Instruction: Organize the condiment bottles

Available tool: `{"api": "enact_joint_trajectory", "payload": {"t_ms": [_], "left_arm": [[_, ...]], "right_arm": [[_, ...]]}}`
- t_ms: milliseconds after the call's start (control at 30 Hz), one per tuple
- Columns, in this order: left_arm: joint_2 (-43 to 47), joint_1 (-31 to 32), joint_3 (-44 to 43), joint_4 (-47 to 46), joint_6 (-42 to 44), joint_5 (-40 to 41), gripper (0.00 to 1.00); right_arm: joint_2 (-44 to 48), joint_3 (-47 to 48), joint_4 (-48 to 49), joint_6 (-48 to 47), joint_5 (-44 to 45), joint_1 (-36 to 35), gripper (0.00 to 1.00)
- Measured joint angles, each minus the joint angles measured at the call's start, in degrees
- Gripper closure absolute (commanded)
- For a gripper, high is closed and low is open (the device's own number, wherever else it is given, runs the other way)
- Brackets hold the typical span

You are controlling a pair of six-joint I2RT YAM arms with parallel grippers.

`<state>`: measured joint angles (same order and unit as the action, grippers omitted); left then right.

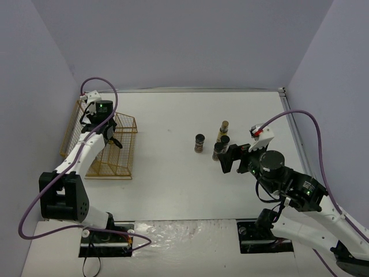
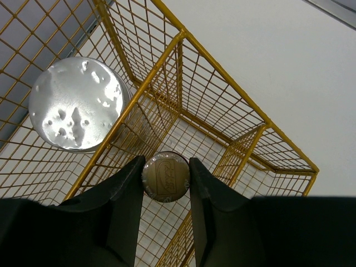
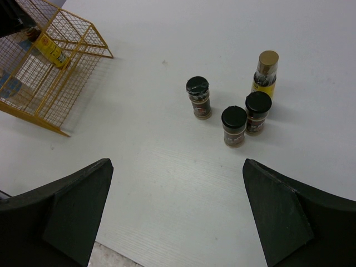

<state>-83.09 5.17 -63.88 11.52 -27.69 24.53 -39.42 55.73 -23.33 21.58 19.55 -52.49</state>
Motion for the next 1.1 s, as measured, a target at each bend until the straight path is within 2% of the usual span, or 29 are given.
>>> {"api": "enact_joint_trajectory", "payload": {"t_ms": [67, 333, 467, 867, 1100], "left_arm": [[0.0, 0.0, 0.0, 0.0, 0.0, 0.0, 0.74], [0.0, 0.0, 0.0, 1.2, -1.8, 0.0, 0.42], [0.2, 0.0, 0.0, 3.5, -3.5, -0.4, 0.33], [4.4, 0.1, -1.2, 11.7, -7.1, -2.8, 0.26], [7.5, 0.1, -5.9, 19.2, -8.3, -8.4, 0.23]], "right_arm": [[0.0, 0.0, 0.0, 0.0, 0.0, 0.0, 0.00], [0.0, -0.2, 0.0, -0.1, 0.5, 0.0, 0.00], [-0.1, -0.2, 0.0, -0.3, 0.6, 0.0, 0.00], [-3.6, 0.3, 0.0, -1.2, 0.5, 0.0, 0.01], [-13.1, 4.4, 0.5, -1.6, -0.4, 2.2, 0.04]]}}
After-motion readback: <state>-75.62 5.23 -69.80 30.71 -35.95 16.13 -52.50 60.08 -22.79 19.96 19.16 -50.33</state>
